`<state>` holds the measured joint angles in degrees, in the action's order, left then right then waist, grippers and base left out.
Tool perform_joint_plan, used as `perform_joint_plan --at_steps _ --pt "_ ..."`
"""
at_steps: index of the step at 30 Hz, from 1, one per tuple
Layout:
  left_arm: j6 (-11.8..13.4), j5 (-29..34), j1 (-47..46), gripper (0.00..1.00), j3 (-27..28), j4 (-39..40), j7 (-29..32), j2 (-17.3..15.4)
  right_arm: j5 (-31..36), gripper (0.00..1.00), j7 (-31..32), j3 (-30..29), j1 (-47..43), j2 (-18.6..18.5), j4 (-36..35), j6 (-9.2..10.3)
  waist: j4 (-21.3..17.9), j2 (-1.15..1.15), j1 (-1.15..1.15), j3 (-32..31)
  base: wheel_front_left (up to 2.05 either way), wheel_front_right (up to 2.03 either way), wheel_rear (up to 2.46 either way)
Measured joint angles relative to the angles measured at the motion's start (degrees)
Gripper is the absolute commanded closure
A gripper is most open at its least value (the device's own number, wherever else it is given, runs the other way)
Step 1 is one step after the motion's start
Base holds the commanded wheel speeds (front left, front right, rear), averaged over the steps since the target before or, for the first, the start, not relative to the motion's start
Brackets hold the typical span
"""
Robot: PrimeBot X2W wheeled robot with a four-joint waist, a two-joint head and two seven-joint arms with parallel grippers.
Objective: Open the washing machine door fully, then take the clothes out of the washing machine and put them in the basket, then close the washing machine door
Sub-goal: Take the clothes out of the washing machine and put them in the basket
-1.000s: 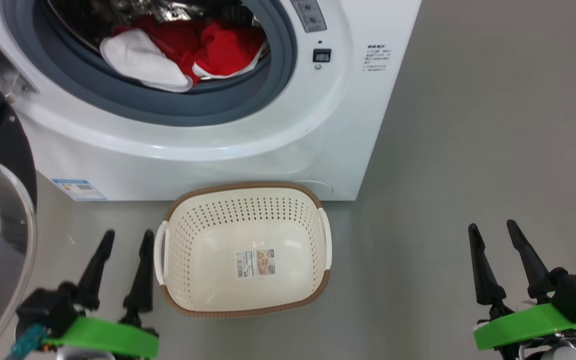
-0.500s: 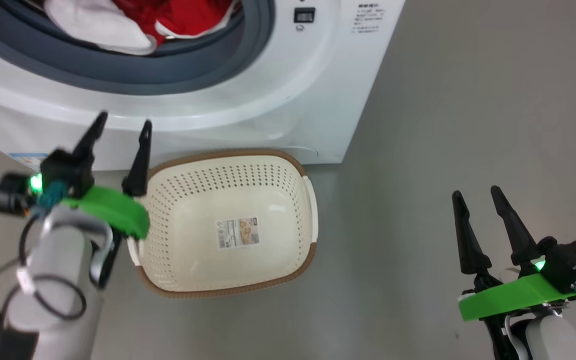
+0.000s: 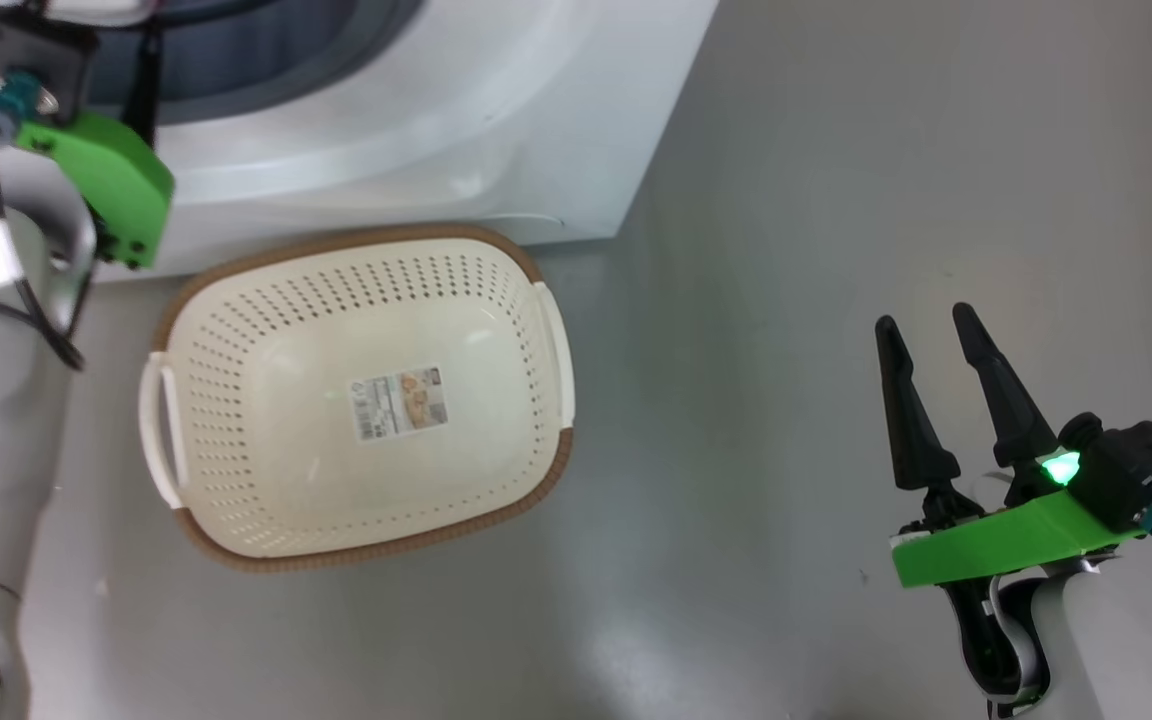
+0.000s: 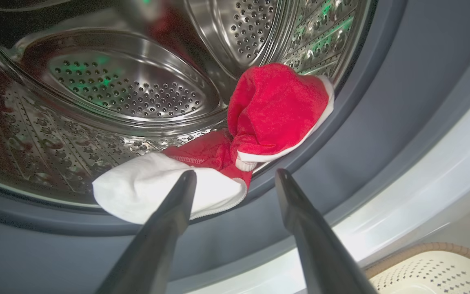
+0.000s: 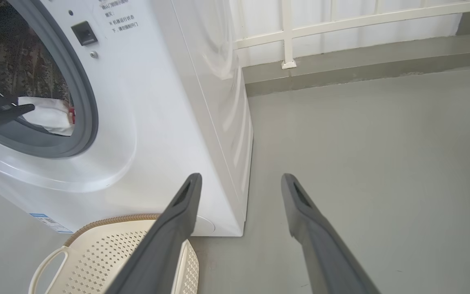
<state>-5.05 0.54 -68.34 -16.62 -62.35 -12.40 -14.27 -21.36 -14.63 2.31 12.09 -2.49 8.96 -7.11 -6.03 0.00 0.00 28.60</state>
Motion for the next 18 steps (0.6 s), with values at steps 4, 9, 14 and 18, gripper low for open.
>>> perform_joint_plan --at_steps 4,9,14,18 --pt "0.48 1.87 -4.76 0.00 -1.52 -4.58 1.03 -1.59 -0.41 0.00 0.00 0.49 1.25 0.00 -0.38 0.00 -1.47 0.00 0.00 2.37 0.00 0.00 0.00" --pt "0.59 3.67 -9.35 0.00 -3.38 -8.21 1.77 -3.39 -0.51 0.00 0.00 1.23 2.29 0.00 -0.70 0.00 -3.26 0.00 0.00 5.09 0.00 0.00 0.00" --pt "1.43 4.83 -12.79 0.00 -4.56 -10.14 3.27 -5.39 -0.83 0.00 0.00 1.58 3.28 0.00 -1.16 0.00 -4.73 0.00 0.00 7.66 0.00 0.00 0.00" --pt "2.15 5.09 -13.54 0.00 -4.95 -11.11 4.23 -6.91 -0.91 0.00 0.00 2.14 3.67 0.00 -1.37 0.00 -5.77 0.00 0.00 9.29 0.00 0.00 0.00"
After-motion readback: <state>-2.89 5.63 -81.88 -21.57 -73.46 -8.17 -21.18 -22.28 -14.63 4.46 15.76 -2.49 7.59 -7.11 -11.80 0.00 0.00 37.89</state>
